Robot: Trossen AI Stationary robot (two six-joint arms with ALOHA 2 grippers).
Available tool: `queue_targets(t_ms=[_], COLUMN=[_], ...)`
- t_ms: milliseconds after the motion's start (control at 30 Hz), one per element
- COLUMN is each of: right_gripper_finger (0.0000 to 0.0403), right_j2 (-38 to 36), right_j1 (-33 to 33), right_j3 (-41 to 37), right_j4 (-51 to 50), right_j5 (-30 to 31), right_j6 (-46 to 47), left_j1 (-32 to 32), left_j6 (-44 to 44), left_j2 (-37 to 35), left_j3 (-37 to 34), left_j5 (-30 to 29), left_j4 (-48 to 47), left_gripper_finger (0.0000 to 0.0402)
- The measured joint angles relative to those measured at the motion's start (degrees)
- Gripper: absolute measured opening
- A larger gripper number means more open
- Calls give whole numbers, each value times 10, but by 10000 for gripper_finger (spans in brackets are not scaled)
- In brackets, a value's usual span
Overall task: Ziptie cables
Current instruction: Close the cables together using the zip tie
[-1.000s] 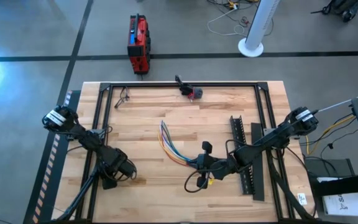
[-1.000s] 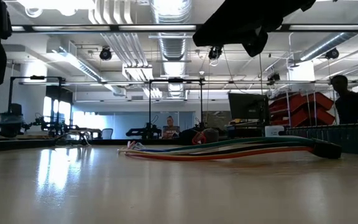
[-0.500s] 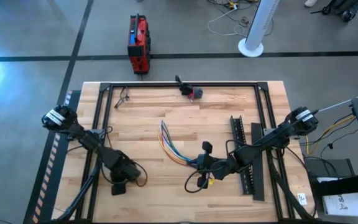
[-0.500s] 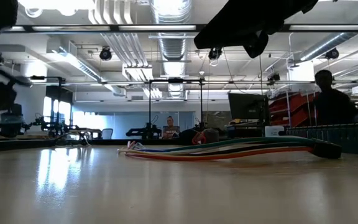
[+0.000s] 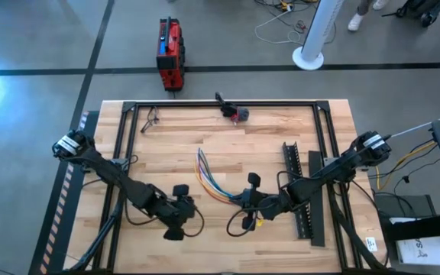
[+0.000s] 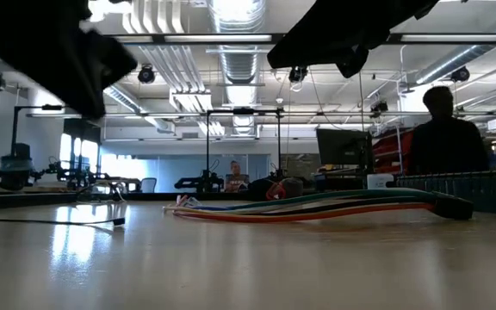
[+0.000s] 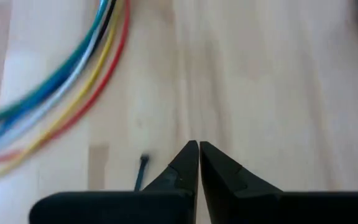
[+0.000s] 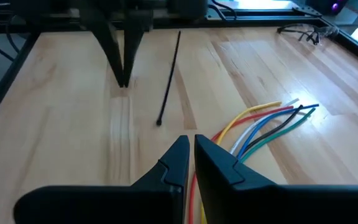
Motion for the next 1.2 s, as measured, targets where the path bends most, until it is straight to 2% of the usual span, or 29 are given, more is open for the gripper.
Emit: queue_targets(t_ms=[67,200,300,400,500,633,733,833,967,1033,1200], right_gripper_finger=[14,24,52,86,117,147,163,173,178,178,179], right_j2=[1,52,116,182,217,226,201,153,98,63,7], right_j1=[-1,-5,-17,-30,-39,-43,-38,-20,7,16,29], right_j3=[-2,-4,-2,21,54,94,115,118,78,53,-11], right_j4=[14,110,227,282,249,162,82,-43,-182,-204,-212], right_j5=[0,-7,-51,-76,-76,-76,-83,-93,-93,-90,-91], right_j6=[-13,-84,-108,-101,-94,-91,-85,-77,-26,8,49], left_j1=[-1,-1,-1,-1,1,1,1,1,3,6,21], left_j6=[8,26,61,124,169,169,170,146,115,113,125], left_j2=[-2,-6,-17,-23,-28,-41,-42,-44,-38,-32,-1], left_j3=[33,80,88,79,60,10,-51,-115,-189,-216,-240], left_j5=[2,2,-70,-140,-151,-151,-150,-147,-122,-113,-30], left_j4=[-23,-85,-62,1,52,134,211,308,455,505,586], left_gripper_finger=[0,0,0,0,0,0,0,0,0,0,0])
